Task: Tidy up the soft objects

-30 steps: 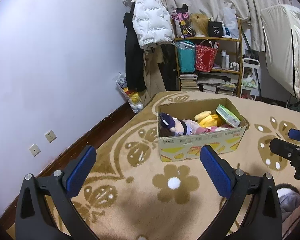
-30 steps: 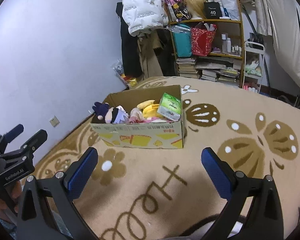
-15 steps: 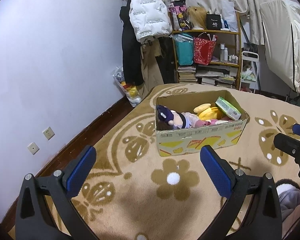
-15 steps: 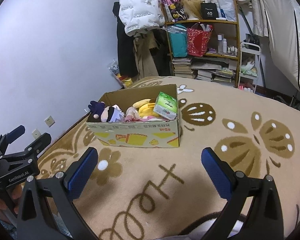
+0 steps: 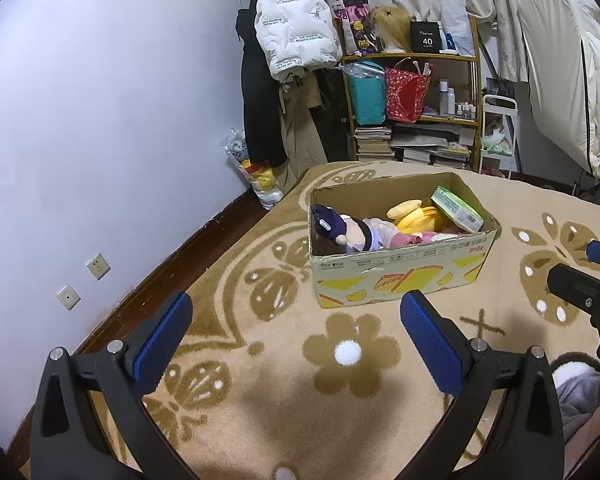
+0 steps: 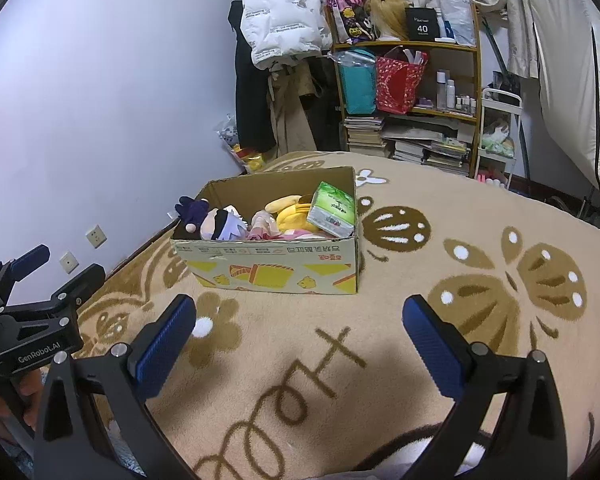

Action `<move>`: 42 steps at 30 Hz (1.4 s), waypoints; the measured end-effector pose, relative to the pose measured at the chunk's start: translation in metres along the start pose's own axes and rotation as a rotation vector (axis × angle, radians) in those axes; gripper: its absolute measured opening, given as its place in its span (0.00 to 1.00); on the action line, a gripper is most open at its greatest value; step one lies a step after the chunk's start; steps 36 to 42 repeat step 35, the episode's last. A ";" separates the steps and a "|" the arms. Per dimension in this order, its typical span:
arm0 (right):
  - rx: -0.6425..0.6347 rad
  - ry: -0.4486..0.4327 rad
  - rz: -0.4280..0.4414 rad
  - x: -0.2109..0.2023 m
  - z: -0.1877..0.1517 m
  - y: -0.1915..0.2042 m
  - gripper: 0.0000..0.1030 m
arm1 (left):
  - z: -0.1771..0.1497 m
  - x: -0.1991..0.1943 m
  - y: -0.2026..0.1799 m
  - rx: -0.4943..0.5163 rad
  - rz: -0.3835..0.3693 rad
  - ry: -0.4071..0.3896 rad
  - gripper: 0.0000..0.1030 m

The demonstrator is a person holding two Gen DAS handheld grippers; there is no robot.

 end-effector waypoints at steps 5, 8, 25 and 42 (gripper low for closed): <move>-0.004 0.002 -0.003 0.000 0.000 0.000 1.00 | 0.000 0.001 0.000 0.003 0.001 0.002 1.00; -0.006 0.000 -0.004 0.000 0.000 0.000 1.00 | -0.001 0.001 0.000 0.006 0.003 0.004 1.00; -0.007 -0.001 -0.011 -0.003 0.000 -0.002 1.00 | -0.004 0.004 0.001 0.011 0.000 0.004 1.00; -0.008 -0.001 -0.012 -0.002 0.000 -0.002 1.00 | -0.005 0.004 0.002 0.012 0.000 0.006 1.00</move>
Point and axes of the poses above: each gripper's, at about its wrist camera, not at the fingertips, and x roughly the way its jaws point, y to its left, z to its top, the point moved 1 cm from there along x, roughly the way its jaws point, and after that the axes turned 7 degrees about -x, right-handed, at the moved point
